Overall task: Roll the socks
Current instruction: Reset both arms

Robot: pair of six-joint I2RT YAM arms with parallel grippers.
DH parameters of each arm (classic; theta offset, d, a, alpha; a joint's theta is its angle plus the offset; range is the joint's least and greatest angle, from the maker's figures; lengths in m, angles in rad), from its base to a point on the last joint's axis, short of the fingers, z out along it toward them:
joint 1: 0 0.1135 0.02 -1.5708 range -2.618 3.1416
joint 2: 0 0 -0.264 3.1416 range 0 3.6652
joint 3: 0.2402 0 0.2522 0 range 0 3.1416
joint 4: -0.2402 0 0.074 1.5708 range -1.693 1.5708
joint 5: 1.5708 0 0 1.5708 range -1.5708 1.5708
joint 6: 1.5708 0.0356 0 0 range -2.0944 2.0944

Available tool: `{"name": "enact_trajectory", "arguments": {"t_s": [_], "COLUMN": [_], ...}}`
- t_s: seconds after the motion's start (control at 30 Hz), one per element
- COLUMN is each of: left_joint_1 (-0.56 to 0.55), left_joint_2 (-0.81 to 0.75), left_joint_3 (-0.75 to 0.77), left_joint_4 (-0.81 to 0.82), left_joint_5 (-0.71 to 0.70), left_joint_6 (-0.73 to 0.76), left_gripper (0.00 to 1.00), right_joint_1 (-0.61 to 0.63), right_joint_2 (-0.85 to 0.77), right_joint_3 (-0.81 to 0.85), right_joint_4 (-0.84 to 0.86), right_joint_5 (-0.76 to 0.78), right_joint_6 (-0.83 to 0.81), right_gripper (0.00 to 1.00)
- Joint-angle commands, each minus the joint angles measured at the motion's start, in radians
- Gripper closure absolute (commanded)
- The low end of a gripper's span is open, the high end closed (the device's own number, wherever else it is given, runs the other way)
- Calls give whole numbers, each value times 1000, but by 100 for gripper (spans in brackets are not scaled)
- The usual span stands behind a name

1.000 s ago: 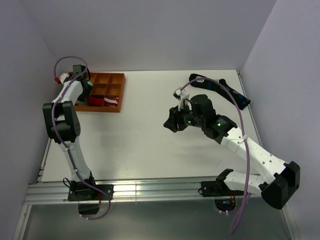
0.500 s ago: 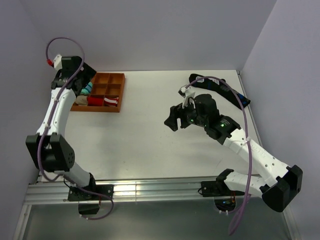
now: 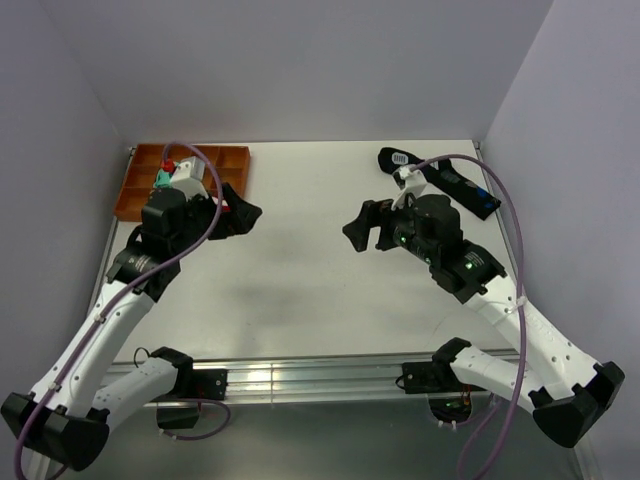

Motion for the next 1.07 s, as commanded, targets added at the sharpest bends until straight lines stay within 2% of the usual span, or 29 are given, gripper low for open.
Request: {"name": "enact_trajectory", "arguments": {"t_s": [0.0, 0.43, 1.03], "left_joint_1": [-14, -14, -14], "left_joint_2": [-59, -121, -164], "left_joint_3": [-65, -137, -153], "left_joint_4": [117, 159, 151], "left_joint_5": [123, 200, 197], "left_joint_6": [84, 93, 98], "left_gripper": [0, 1, 0], "right_joint_1": [-6, -6, -6], "right_joint_2": [-31, -53, -80], "right_joint_3": [-17, -65, -71], "right_joint_4": [27, 53, 50], "right_joint_5": [70, 93, 100], "right_joint_6": [59, 106, 99], "right_gripper": [0, 0, 0]}}
